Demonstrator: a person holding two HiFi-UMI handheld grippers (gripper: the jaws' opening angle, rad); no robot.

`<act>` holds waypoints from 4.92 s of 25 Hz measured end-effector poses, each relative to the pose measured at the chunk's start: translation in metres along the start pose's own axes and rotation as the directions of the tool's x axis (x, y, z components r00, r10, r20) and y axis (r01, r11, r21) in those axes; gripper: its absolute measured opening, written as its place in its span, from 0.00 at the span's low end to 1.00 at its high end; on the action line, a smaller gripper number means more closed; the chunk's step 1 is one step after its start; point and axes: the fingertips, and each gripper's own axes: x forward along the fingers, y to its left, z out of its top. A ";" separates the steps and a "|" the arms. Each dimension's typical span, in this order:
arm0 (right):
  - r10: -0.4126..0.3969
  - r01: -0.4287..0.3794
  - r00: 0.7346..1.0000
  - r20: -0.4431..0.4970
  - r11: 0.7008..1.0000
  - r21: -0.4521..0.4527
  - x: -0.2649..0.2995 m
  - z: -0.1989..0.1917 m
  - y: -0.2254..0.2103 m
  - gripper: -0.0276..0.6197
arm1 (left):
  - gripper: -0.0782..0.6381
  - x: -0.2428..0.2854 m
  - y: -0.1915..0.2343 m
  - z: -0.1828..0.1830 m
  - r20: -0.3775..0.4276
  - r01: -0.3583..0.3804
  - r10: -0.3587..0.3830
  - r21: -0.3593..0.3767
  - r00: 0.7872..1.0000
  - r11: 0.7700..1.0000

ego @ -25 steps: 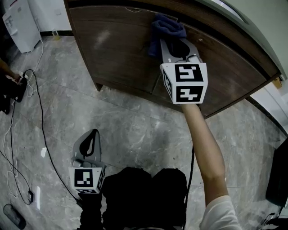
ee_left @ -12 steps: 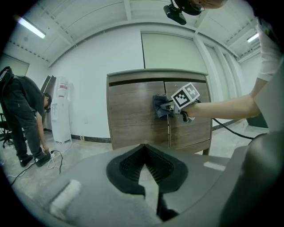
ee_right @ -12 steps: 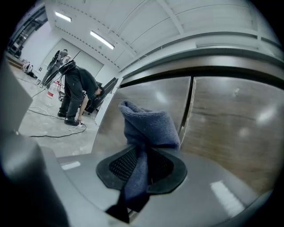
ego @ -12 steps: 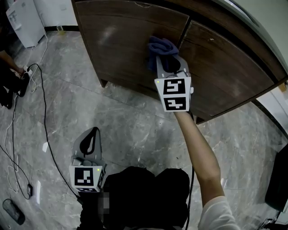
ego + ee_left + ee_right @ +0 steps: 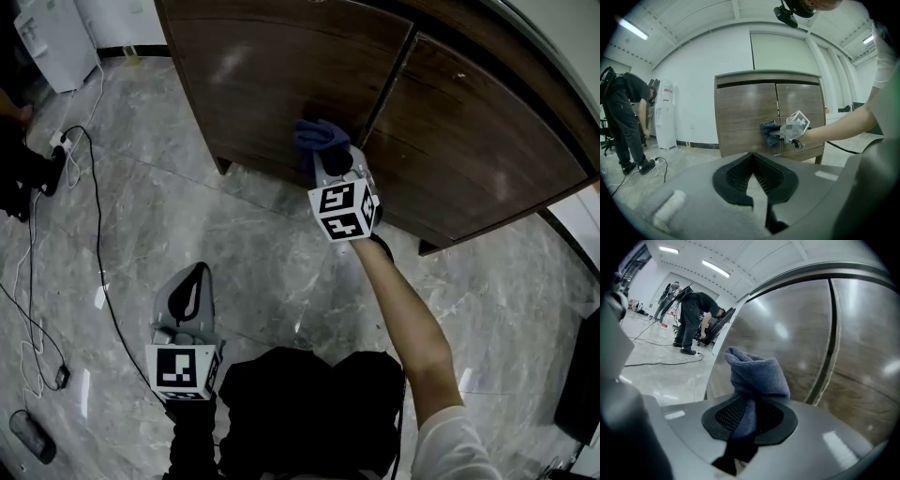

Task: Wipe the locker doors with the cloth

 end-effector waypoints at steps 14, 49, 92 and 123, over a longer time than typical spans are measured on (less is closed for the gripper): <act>0.109 -0.103 0.985 -0.134 0.993 0.052 0.038 -0.086 0.054 0.15 | 0.11 0.005 0.009 -0.012 -0.021 -0.010 0.010 0.003 1.000 1.000; -0.008 -0.012 0.967 0.253 0.997 0.077 -0.035 0.208 -0.060 0.15 | 0.11 0.004 0.005 0.003 0.012 0.001 -0.001 -0.003 1.000 1.000; 0.124 -0.126 0.992 0.022 0.989 0.072 0.076 0.036 0.080 0.15 | 0.11 -0.002 0.046 -0.028 -0.046 -0.064 0.063 -0.040 0.997 0.997; 0.173 -0.186 0.980 0.093 0.972 0.146 0.095 0.084 0.092 0.15 | 0.11 -0.007 0.078 -0.029 -0.063 -0.128 0.126 -0.041 0.990 0.991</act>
